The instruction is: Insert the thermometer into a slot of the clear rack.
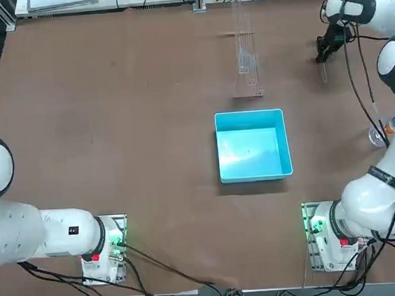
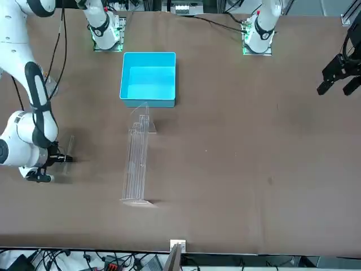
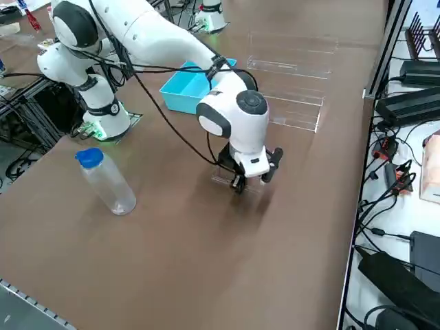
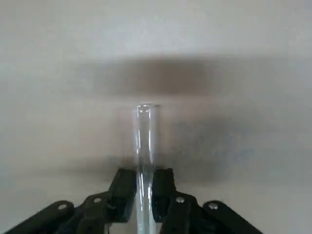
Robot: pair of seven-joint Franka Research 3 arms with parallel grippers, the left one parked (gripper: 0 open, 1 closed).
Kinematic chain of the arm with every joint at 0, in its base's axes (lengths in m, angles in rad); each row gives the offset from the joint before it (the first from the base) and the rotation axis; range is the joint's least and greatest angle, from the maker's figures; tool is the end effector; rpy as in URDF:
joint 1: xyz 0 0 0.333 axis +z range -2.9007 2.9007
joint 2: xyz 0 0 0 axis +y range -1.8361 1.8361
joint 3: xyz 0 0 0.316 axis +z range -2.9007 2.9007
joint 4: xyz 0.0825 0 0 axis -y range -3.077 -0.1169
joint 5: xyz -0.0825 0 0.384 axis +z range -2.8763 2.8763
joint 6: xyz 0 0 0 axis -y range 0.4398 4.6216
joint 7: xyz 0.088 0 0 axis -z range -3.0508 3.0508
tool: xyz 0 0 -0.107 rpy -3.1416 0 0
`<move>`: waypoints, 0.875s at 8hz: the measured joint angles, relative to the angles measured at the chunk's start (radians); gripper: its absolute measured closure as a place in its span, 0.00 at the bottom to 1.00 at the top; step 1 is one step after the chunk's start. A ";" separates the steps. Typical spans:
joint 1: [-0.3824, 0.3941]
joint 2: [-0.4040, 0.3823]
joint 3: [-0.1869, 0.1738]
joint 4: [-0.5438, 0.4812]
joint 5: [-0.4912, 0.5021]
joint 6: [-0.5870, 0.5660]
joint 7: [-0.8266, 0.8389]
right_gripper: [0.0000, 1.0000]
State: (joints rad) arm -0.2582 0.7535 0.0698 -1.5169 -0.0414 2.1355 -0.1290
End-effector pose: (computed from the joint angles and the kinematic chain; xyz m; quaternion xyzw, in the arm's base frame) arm 0.6823 -0.1391 0.2059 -0.9974 0.0252 0.0643 0.0181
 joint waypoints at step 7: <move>0.078 -0.266 0.012 0.012 0.100 -0.227 0.060 0.78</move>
State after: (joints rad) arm -0.1798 0.4875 0.0816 -1.5047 0.0587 1.9085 -0.0688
